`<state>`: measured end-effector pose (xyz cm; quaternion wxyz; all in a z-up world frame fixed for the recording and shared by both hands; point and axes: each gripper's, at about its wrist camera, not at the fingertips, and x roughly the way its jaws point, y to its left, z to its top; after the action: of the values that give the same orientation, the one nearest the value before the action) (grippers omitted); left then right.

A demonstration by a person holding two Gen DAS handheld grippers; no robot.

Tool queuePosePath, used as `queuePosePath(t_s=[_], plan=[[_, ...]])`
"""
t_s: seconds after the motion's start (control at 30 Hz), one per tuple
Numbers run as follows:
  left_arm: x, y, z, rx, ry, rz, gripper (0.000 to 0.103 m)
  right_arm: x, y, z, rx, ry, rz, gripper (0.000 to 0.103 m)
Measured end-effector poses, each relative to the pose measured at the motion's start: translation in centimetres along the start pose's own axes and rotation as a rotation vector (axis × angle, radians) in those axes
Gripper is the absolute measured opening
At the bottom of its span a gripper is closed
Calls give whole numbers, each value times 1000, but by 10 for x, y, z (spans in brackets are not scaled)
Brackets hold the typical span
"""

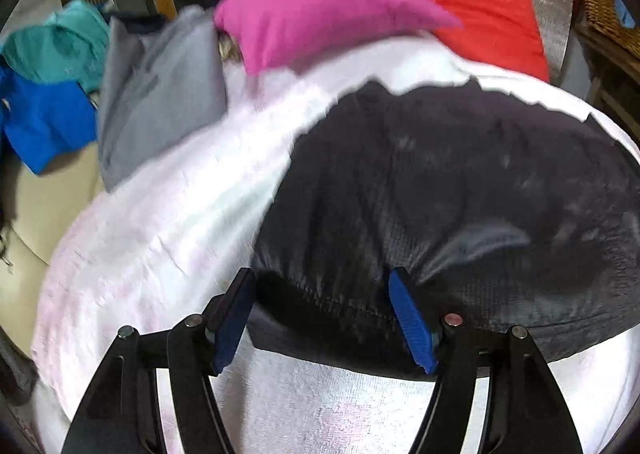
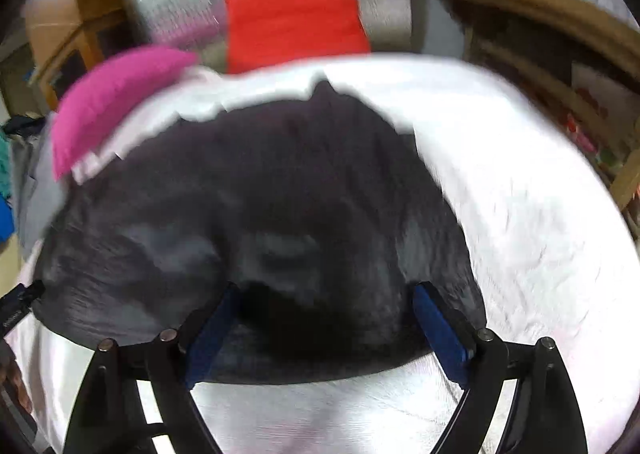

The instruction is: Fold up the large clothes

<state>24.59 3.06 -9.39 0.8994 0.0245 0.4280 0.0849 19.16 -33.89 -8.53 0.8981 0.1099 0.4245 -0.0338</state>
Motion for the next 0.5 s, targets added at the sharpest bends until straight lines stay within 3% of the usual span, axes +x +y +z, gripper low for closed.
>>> queuePosePath(t_s=[0.2,0.33,0.5], plan=[[7,0,-1,14,-6,-8,72,8,-5,3,8,26,10,103],[2,2,1,17,-4,-18,72,1,-10,5,0,24,37,103],[-14,22,22,-25,-35,-120,73,-29,-44,19,103,-33,168,103]])
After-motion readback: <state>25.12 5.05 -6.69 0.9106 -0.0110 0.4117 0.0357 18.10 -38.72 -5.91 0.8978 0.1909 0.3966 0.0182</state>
